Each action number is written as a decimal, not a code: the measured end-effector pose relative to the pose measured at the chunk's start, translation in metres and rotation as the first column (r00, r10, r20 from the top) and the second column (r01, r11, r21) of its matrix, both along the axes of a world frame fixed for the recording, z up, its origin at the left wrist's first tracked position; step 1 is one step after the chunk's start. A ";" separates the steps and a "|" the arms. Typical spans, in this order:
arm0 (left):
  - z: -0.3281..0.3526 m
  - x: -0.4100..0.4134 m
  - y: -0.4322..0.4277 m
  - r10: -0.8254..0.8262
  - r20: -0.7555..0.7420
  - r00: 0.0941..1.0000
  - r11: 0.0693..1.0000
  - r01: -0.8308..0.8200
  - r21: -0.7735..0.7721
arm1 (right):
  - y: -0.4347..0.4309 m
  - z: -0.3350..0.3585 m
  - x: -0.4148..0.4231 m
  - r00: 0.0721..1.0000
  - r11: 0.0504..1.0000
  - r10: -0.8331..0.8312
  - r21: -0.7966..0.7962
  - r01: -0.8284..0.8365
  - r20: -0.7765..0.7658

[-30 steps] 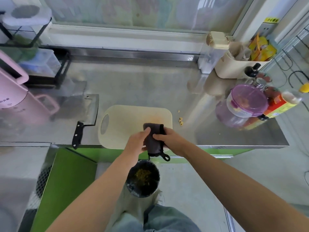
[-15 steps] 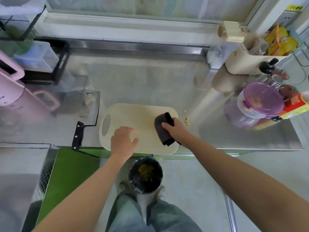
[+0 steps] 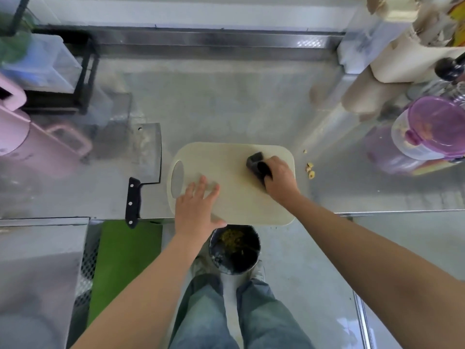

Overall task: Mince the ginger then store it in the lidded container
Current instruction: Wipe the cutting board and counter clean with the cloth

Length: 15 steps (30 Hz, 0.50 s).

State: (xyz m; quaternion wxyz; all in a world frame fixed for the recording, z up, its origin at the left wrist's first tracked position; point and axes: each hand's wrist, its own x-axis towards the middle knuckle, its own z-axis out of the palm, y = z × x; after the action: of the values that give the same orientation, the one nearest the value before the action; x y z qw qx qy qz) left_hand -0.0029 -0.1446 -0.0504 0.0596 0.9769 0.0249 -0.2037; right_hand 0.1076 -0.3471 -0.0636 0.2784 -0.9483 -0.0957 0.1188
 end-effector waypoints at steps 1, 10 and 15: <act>0.000 -0.001 -0.001 -0.001 0.011 1.000 1.000 0.001 0.003 | -0.001 0.001 -0.010 0.996 0.996 0.085 0.031 -0.084 -0.016; 0.000 -0.004 -0.003 0.026 0.092 0.995 0.999 -0.025 -0.021 | -0.004 0.029 -0.024 0.993 0.983 0.103 0.156 -0.093 -0.061; -0.003 -0.010 -0.003 0.059 0.158 0.986 0.998 -0.063 0.019 | 0.004 0.009 -0.004 0.998 0.995 0.054 0.084 -0.051 -0.035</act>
State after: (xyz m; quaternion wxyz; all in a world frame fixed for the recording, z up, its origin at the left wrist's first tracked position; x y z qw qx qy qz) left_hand -0.0129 -0.1480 -0.0533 0.0558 0.9894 0.0525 -0.1236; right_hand 0.1033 -0.3431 -0.0543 0.3162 -0.9306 -0.1200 0.1396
